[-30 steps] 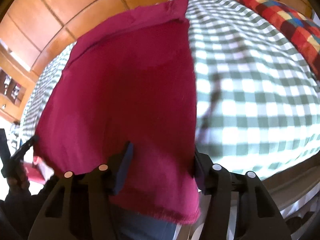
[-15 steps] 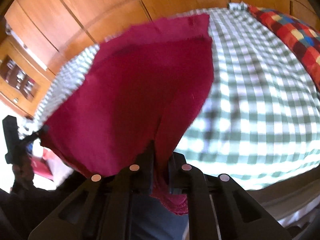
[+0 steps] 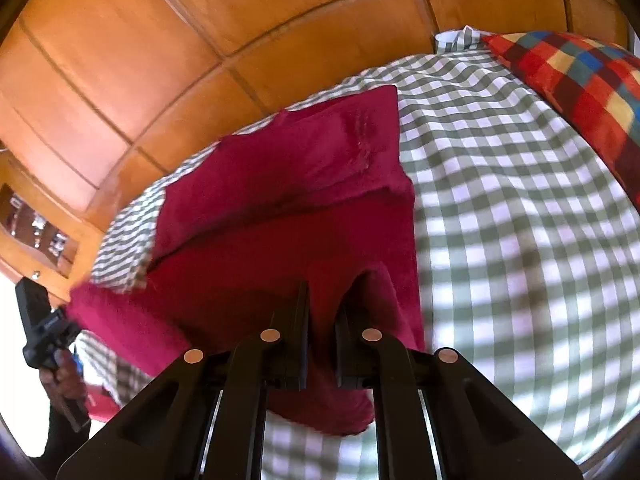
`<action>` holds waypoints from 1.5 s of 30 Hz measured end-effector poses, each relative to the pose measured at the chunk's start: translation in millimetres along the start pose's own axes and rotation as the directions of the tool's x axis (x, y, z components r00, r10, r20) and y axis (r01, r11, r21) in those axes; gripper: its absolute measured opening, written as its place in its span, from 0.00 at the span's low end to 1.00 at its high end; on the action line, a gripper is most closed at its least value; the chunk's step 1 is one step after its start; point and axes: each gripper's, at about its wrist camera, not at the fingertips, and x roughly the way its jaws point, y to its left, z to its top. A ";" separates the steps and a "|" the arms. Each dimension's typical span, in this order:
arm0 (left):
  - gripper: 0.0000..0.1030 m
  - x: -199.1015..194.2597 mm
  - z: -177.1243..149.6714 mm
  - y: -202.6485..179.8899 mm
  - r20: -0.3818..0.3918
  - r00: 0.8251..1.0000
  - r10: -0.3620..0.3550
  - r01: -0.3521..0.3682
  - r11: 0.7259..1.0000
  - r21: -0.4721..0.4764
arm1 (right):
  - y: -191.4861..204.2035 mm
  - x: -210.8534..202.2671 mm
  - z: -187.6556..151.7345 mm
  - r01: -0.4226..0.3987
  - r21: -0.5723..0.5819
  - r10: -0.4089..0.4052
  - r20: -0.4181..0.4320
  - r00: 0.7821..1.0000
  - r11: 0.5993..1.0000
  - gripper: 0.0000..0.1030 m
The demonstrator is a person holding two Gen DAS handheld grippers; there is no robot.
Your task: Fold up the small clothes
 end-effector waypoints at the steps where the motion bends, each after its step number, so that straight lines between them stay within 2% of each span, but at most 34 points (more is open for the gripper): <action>1: 0.07 9.5 8.4 3.8 -0.008 1.000 0.000 0.000 1.000 -0.014 | -1.4 6.8 6.4 0.016 0.000 -0.016 -0.004 1.000 1.000 0.08; 3: 0.13 25.7 20.3 13.4 -0.006 0.999 0.047 -0.048 0.997 -0.065 | -2.5 17.8 16.7 0.022 0.010 -0.021 -0.015 1.000 1.000 0.10; 4: 0.20 30.6 24.9 18.2 -0.012 0.999 0.044 -0.045 0.996 -0.083 | -2.7 21.5 22.9 0.018 0.014 -0.018 -0.015 1.000 1.000 0.13; 5: 0.37 34.5 30.3 24.7 -0.011 0.999 0.044 -0.045 0.993 -0.112 | -3.1 22.8 27.2 0.003 0.021 -0.003 -0.019 1.000 1.000 0.25; 7: 0.66 28.4 31.5 33.8 0.046 0.994 0.100 -0.092 0.983 -0.159 | -4.3 17.6 31.2 -0.048 0.045 0.048 -0.010 0.999 0.998 0.55; 8: 0.67 22.6 30.3 38.3 0.077 0.991 0.112 -0.097 0.980 -0.176 | -6.9 9.6 32.8 -0.067 0.064 0.066 0.021 0.998 0.996 0.80; 9: 0.67 17.9 28.0 44.6 0.078 0.992 0.101 -0.085 0.979 -0.184 | -8.1 1.3 32.4 -0.070 0.074 0.066 0.051 0.997 0.995 0.84; 10: 0.67 14.8 23.9 48.9 0.070 0.993 0.096 -0.081 0.979 -0.188 | -11.2 -9.3 30.7 -0.081 0.073 0.075 0.081 0.994 0.994 0.84; 12: 0.65 10.5 10.3 53.4 0.059 0.994 0.096 -0.085 0.982 -0.166 | -17.9 -18.8 26.4 -0.091 0.079 0.084 0.087 0.993 0.993 0.84; 15: 0.61 13.4 -16.2 45.2 0.016 0.994 0.108 -0.107 0.994 -0.038 | -30.9 -25.6 4.1 -0.059 0.071 0.054 0.069 0.996 0.996 0.84; 17: 0.56 17.7 -33.5 39.3 -0.013 0.991 0.131 -0.131 0.991 0.034 | -37.5 -20.3 -14.0 -0.032 0.059 0.031 0.031 0.999 0.998 0.84; 19: 0.53 28.1 -46.8 34.9 -0.042 0.986 0.161 -0.157 0.984 0.081 | -37.0 -10.6 -24.2 -0.002 0.040 0.002 0.005 1.000 0.999 0.79; 21: 0.49 37.1 -52.6 33.3 -0.044 0.983 0.179 -0.175 0.980 0.093 | -31.4 4.3 -28.6 0.032 0.006 -0.032 -0.010 0.999 0.999 0.53; 22: 0.44 41.5 -52.7 31.9 -0.038 0.982 0.186 -0.182 0.978 0.098 | -28.9 11.1 -29.1 0.045 0.000 -0.045 -0.021 0.999 0.999 0.47; 23: 0.35 43.7 -51.9 30.9 -0.037 0.981 0.192 -0.188 0.977 0.101 | -25.2 19.1 -28.8 0.086 -0.014 -0.086 -0.031 0.996 0.996 0.37; 24: 0.31 46.0 -50.6 29.6 -0.042 0.979 0.198 -0.193 0.976 0.099 | -20.2 23.6 -28.7 0.112 -0.039 -0.113 -0.035 0.993 0.993 0.31; 26: 0.19 45.8 -48.2 26.1 -0.042 0.976 0.216 -0.211 0.973 0.098 | -14.5 20.4 -29.6 0.111 -0.055 -0.113 -0.029 0.993 0.992 0.24; 27: 0.18 43.3 -48.0 23.0 -0.038 0.974 0.221 -0.216 0.970 0.109 | -13.6 16.9 -31.0 0.111 -0.061 -0.112 -0.025 0.993 0.992 0.22; 29: 0.14 33.5 -50.3 18.7 -0.038 0.978 0.205 -0.199 0.972 0.126 | -11.0 3.7 -35.9 0.102 -0.078 -0.104 -0.014 0.995 0.992 0.20; 35: 0.13 10.5 -70.6 14.6 -0.084 0.982 0.169 -0.155 0.976 0.151 | -9.2 -33.3 -66.0 0.089 -0.121 -0.094 -0.035 0.995 0.989 0.20; 42: 0.14 -27.5 -127.6 12.8 -0.164 0.977 0.134 -0.113 0.985 0.131 | -13.2 -57.1 -113.5 0.094 -0.146 -0.112 -0.121 0.986 0.985 0.20; 43: 0.17 -28.9 -130.6 14.0 -0.166 0.977 0.136 -0.117 0.985 0.123 | -13.8 -57.9 -114.3 0.091 -0.144 -0.109 -0.121 0.987 0.985 0.21; 44: 0.25 -30.5 -133.0 15.6 -0.166 0.975 0.145 -0.127 0.985 0.117 | -14.6 -58.1 -113.2 0.092 -0.139 -0.108 -0.116 0.987 0.986 0.22; 45: 0.27 -32.2 -133.5 17.6 -0.158 0.976 0.153 -0.137 0.985 0.106 | -15.3 -57.0 -110.4 0.091 -0.131 -0.106 -0.116 0.988 0.987 0.29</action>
